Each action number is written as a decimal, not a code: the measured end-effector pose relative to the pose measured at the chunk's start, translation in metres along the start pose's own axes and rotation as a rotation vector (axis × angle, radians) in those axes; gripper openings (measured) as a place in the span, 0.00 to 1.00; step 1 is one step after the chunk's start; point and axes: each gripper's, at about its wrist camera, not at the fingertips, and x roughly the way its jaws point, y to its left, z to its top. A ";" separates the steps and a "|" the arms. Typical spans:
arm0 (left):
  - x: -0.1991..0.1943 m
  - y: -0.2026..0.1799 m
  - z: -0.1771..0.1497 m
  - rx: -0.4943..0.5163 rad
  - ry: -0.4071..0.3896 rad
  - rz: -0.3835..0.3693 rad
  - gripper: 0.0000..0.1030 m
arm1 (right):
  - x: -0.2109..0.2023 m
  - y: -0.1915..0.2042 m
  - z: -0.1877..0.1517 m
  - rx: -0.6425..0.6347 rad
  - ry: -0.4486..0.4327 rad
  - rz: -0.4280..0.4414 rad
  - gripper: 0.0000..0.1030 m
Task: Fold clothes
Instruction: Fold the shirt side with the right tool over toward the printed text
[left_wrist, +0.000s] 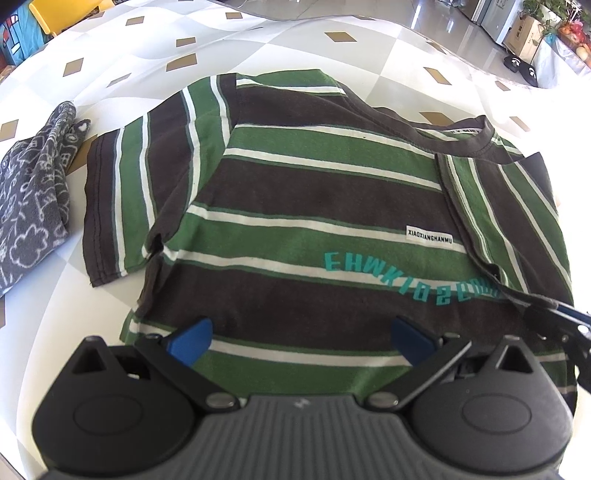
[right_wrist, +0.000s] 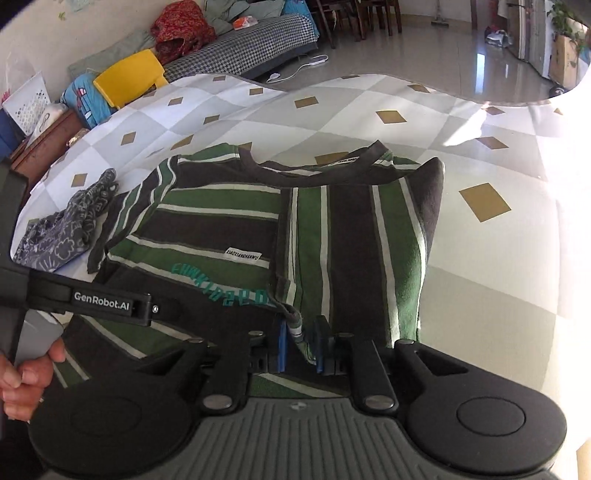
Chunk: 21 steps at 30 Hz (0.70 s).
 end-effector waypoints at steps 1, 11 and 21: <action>-0.001 0.000 0.000 0.000 -0.003 0.001 1.00 | -0.003 -0.003 0.001 0.022 -0.013 0.012 0.18; -0.002 0.005 0.001 -0.011 -0.015 0.010 1.00 | -0.006 0.001 0.012 0.044 -0.058 -0.012 0.28; 0.001 0.010 0.003 -0.025 -0.001 0.006 1.00 | 0.009 -0.016 0.010 0.093 -0.021 -0.154 0.24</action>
